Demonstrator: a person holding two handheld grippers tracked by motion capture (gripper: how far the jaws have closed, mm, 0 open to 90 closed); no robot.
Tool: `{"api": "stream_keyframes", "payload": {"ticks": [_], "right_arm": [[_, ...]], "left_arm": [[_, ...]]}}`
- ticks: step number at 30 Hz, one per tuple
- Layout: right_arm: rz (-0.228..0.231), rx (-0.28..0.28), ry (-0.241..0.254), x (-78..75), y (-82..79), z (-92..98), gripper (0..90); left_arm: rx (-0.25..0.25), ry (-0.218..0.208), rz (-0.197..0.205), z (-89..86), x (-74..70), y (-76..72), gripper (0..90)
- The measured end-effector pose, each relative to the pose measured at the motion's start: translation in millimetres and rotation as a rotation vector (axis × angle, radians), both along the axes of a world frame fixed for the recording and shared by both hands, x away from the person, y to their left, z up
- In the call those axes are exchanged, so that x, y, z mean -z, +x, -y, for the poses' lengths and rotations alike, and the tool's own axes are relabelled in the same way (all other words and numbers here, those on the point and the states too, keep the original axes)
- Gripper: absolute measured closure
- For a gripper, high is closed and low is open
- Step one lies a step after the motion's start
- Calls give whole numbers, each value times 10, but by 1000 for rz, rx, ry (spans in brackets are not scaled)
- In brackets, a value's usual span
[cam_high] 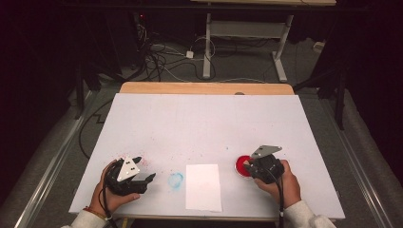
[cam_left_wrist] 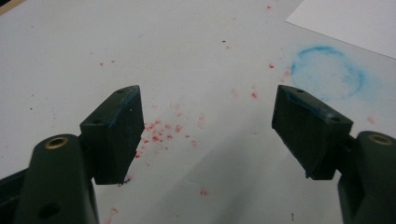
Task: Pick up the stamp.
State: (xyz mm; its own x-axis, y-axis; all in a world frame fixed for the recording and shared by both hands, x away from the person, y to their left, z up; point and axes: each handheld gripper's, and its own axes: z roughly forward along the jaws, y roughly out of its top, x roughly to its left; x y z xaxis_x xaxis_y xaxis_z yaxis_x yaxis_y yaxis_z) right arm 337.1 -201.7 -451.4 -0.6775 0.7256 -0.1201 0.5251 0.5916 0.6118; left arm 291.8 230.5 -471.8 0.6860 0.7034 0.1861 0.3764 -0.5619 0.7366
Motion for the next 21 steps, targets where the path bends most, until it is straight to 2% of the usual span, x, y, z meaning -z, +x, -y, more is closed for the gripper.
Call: {"api": "stream_keyframes", "payload": {"ticks": [14,18,21], "right_arm": [[-28,-2,15,-14,39,14,762],[-24,-9,16,-31,43,24,762],[1,-5,35,-98,28,41,762]], "left_arm": [[-4,-6,-13,-37,25,27,244],[-2,-10,-8,-46,18,34,244],[1,-4,-12,-35,27,35,244]]}}
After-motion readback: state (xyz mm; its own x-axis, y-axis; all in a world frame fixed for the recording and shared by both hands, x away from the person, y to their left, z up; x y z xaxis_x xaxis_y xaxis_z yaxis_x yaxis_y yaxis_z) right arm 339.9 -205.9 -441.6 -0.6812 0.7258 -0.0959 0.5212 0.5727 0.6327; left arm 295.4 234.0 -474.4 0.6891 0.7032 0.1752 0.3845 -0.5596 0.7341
